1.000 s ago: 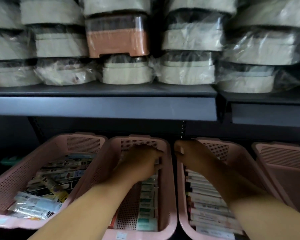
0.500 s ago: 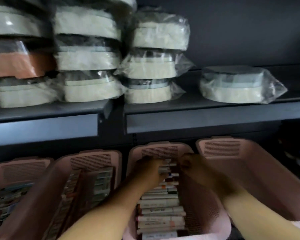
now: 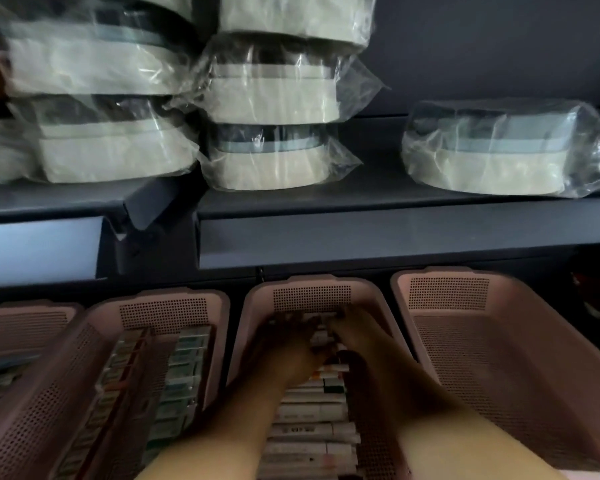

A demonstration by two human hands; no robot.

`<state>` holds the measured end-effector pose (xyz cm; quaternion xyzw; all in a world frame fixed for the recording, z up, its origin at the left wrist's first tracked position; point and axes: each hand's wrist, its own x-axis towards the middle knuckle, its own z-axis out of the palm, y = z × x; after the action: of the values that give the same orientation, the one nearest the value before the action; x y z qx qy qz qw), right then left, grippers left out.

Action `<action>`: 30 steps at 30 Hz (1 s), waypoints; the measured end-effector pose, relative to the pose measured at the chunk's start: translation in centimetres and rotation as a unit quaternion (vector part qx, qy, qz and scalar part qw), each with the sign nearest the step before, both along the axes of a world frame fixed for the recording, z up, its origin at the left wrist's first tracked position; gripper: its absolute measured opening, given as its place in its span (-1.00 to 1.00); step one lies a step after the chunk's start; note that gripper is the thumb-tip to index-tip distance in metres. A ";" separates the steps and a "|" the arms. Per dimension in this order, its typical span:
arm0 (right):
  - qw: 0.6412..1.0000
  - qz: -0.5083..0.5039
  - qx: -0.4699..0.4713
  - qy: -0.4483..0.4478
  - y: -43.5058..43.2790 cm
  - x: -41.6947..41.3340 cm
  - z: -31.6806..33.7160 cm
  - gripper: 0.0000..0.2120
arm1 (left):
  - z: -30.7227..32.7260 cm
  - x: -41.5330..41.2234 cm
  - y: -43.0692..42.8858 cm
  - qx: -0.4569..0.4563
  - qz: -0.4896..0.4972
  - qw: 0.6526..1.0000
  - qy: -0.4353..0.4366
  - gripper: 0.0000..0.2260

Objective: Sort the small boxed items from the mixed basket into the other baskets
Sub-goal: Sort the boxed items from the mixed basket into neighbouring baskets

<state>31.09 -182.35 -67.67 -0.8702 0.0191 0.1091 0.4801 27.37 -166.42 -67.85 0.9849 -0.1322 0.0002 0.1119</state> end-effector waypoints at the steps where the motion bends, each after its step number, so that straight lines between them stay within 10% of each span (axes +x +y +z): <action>1: 1.000 -0.005 0.010 -0.013 0.2 0.1 -0.2 -0.78 | 0.0 0.0 -0.1 -0.002 0.003 1.000 0.000 -0.34; 6: 0.998 0.024 0.052 -0.006 1.2 -0.4 -0.6 -0.83 | 0.8 -0.2 -0.8 -0.015 -0.003 1.000 -0.017 -0.58; 15: 0.995 0.047 0.082 0.031 1.4 -0.8 -0.2 -0.27 | 0.2 0.5 -1.8 0.007 0.003 0.999 0.040 -0.45; 20: 0.993 0.043 0.103 0.037 1.0 -1.0 0.5 -0.64 | 0.2 0.1 -1.4 0.030 0.000 1.000 0.007 -0.36; 30: 0.986 -0.006 0.135 0.101 0.9 -2.7 1.9 -0.58 | 1.9 -5.8 -2.3 -0.007 -0.007 0.998 0.058 -0.30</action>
<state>28.38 -181.48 -65.79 -0.7818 0.0577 0.1953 0.5894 21.59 -168.76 -65.97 0.9815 -0.1319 -0.0569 0.1266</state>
